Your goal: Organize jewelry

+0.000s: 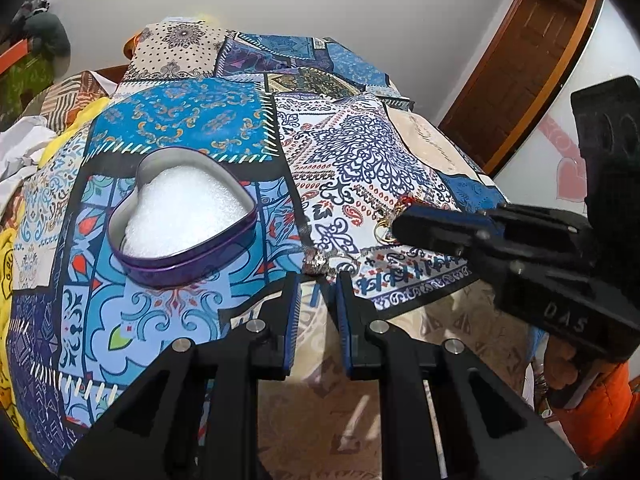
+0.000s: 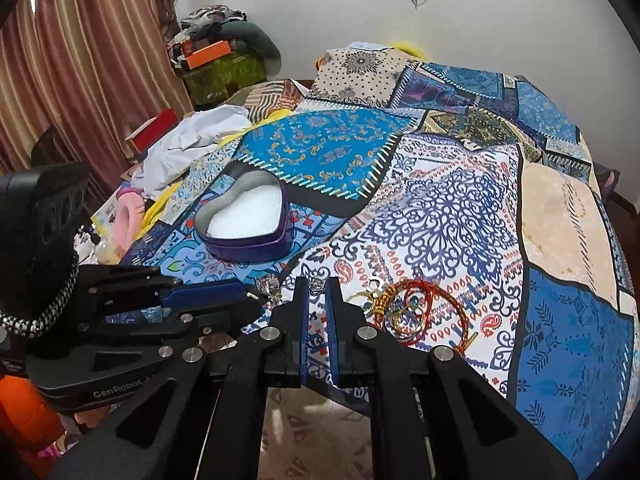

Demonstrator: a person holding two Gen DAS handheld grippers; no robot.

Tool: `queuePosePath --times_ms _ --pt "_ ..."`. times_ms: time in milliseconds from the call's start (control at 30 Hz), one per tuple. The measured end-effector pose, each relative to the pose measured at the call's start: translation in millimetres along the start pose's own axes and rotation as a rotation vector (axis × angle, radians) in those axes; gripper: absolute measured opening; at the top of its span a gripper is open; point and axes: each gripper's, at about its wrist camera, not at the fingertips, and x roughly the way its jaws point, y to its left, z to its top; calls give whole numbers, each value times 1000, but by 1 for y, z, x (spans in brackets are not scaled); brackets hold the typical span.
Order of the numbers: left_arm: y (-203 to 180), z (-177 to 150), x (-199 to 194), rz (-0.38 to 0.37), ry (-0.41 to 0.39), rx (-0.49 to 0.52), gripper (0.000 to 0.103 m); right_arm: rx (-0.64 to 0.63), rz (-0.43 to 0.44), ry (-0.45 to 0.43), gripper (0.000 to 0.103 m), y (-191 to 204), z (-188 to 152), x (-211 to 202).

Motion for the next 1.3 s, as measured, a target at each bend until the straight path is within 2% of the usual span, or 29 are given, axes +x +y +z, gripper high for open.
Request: queuePosePath --times_ms 133,367,667,1000,1300 --pt "-1 4 -4 -10 -8 11 15 11 0 4 7 -3 -2 0" --pt "-1 16 0 27 -19 19 15 30 -19 4 7 -14 -7 -3" --pt "-8 27 27 15 38 26 15 23 -18 11 7 -15 -7 2" --pt "2 29 -7 11 -37 0 15 14 -21 -11 7 -12 2 1" --pt "17 32 6 40 -6 -36 15 -16 -41 8 7 -5 5 9"
